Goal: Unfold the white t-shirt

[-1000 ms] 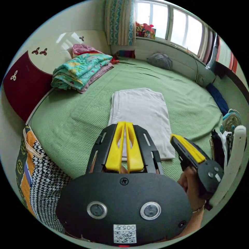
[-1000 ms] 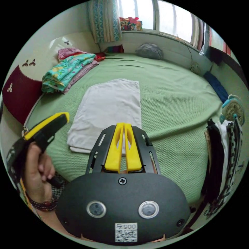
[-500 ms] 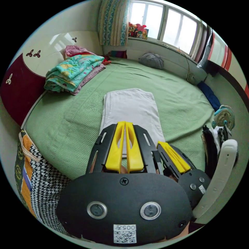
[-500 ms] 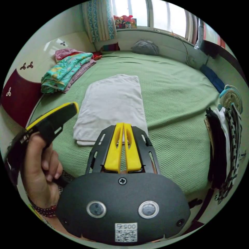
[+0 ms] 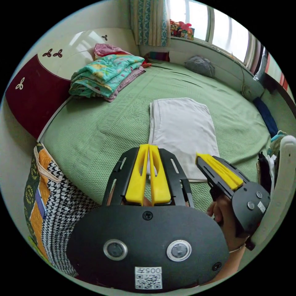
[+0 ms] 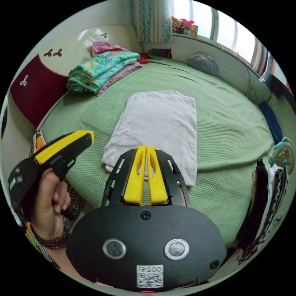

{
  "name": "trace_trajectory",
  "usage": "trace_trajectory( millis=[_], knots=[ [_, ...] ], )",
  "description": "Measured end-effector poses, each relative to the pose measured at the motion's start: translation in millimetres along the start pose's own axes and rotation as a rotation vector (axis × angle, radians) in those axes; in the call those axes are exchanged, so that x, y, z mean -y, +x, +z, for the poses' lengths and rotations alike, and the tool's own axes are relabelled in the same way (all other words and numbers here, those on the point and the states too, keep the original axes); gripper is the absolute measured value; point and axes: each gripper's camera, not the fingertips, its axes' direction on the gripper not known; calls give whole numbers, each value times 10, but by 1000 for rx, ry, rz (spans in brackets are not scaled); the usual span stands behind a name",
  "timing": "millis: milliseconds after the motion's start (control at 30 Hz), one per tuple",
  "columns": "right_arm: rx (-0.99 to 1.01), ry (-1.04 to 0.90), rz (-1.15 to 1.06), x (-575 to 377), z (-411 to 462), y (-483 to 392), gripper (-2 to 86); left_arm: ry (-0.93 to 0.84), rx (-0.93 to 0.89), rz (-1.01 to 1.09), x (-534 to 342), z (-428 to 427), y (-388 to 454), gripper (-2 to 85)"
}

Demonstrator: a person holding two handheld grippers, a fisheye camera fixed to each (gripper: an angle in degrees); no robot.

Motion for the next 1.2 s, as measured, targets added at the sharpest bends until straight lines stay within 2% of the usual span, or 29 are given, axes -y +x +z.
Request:
trace_trajectory(
  millis=[133, 333, 567, 767, 1000, 1200],
  knots=[
    [41, 40, -38, -63, -47, 107, -9, -6, -56, -27, 86, 1, -205, -3],
    [139, 96, 93, -111, -71, 306, 5, -53, -187, -103, 213, 128, -490, -6],
    [132, 21, -48, -147, 51, 6, 89, -4, -121, -75, 295, 23, -654, -7],
    [178, -69, -115, -148, 175, -98, 93, -13, -137, -110, 361, 22, -940, -7],
    [252, -44, -127, -112, 152, -42, 95, -10, -152, -163, 415, 28, -1287, -7],
    [231, -70, -117, -88, 171, 26, 97, -19, -95, -135, 483, 51, -1409, -7]
  ],
)
